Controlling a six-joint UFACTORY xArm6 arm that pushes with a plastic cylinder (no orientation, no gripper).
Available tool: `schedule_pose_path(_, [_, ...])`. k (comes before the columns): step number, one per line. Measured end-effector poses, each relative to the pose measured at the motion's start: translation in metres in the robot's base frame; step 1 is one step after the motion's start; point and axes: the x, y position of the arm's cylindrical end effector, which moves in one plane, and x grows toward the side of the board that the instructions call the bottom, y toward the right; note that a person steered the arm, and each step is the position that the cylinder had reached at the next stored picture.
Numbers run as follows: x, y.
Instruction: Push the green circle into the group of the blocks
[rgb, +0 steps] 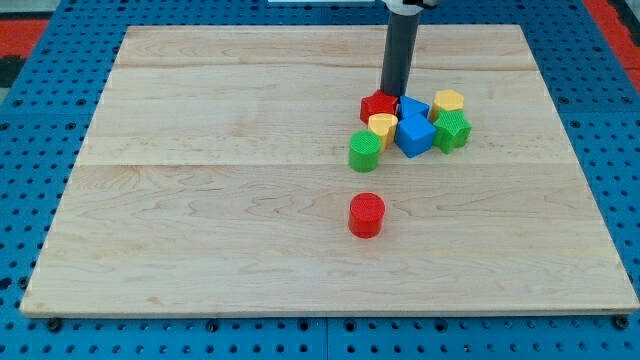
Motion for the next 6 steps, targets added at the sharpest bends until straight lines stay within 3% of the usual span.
schedule_pose_path(1, [-0.045, -0.046])
schedule_pose_path(3, [0.112, -0.141])
schedule_pose_path(4, [0.118, -0.117])
schedule_pose_path(6, [0.118, -0.014])
